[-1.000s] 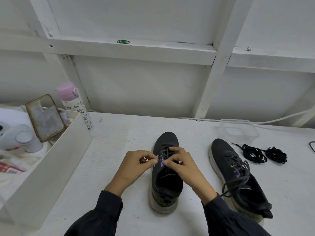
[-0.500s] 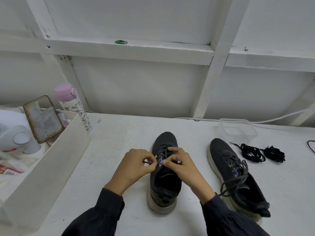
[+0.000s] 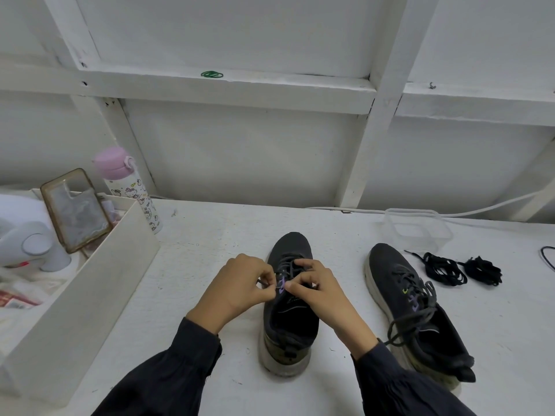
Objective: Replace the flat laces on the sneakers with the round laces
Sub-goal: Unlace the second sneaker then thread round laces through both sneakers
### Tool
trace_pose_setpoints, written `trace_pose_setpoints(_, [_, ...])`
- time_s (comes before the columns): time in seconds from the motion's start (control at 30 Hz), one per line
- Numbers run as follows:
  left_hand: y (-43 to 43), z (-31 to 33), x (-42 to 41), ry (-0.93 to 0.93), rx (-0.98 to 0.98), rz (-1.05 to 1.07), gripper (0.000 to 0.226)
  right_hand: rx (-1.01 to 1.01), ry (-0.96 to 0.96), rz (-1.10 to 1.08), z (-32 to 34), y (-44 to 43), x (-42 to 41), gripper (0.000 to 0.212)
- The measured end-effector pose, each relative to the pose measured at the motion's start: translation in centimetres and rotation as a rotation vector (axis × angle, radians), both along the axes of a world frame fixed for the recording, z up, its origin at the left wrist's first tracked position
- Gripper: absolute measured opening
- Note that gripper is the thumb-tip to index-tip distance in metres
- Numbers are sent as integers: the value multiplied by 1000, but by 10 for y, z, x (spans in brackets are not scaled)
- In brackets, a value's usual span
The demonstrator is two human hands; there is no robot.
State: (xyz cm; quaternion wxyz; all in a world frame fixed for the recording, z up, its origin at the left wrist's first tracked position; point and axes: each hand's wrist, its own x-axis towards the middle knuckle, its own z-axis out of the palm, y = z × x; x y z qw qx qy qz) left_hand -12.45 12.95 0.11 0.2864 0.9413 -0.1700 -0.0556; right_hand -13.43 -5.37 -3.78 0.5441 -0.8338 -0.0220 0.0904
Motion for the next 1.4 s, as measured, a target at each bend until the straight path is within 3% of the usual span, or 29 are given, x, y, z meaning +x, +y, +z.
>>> trace_pose_setpoints(0.53, [0, 2, 6, -2, 50, -68, 6, 7, 2, -1, 3, 0, -1, 15])
trace_pose_setpoints(0.93, [-10, 13, 26, 7, 283, -284, 9, -68, -9, 57, 11, -5, -2, 18])
trace_pose_setpoints(1.2, [4, -3, 26, 166, -91, -216, 15, -188, -86, 42, 8, -1, -2, 19])
trace_pose_setpoints(1.27, [6, -10, 23, 125, -92, -234, 15, -170, -78, 35, 9, -1, -3, 10])
trace_pose_setpoints(1.4, [9, -15, 15, 62, -177, -220, 19, -167, -76, 35, 7, -3, -4, 21])
